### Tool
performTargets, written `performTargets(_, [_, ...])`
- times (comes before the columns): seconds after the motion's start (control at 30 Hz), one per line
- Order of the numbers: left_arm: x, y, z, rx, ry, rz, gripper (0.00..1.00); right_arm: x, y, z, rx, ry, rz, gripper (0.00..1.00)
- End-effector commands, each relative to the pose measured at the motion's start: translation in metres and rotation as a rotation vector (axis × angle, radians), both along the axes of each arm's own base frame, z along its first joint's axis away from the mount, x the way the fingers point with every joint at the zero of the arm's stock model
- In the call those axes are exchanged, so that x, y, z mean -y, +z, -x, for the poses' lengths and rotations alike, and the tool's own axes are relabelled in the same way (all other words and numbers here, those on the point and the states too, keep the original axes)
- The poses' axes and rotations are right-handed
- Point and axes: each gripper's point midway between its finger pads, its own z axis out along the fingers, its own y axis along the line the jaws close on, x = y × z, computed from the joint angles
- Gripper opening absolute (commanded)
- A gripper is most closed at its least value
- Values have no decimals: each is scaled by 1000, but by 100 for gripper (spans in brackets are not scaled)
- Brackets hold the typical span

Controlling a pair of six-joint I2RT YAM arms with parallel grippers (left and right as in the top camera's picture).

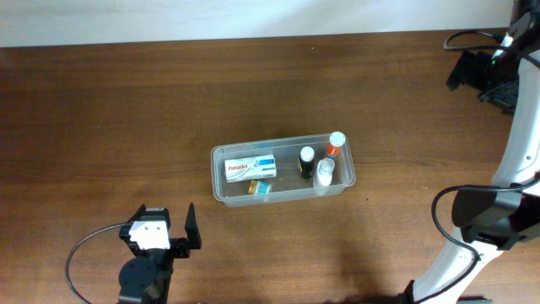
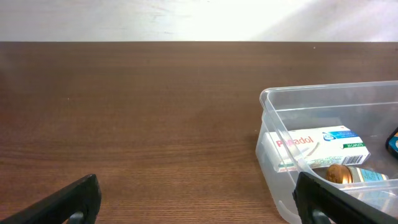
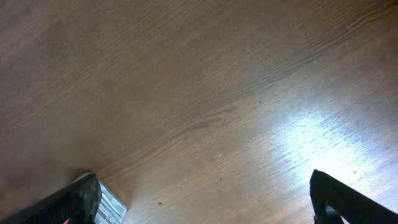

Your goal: Pack container

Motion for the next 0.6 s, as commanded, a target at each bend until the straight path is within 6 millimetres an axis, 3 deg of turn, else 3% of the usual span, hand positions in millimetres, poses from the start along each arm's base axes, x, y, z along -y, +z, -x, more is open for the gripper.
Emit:
performTargets(0.0, [0, 0, 0, 6, -9, -15, 100, 0, 14, 5, 30, -4, 18, 98])
performTargets(0.33, [0, 0, 0, 6, -9, -15, 99, -7, 8, 0, 15, 18, 13, 98])
performTargets(0.43, [0, 0, 0, 6, -9, -15, 100, -29, 9, -7, 22, 72, 15, 98])
performTargets(0.57, [0, 0, 0, 6, -9, -15, 100, -83, 17, -14, 42, 206, 17, 98])
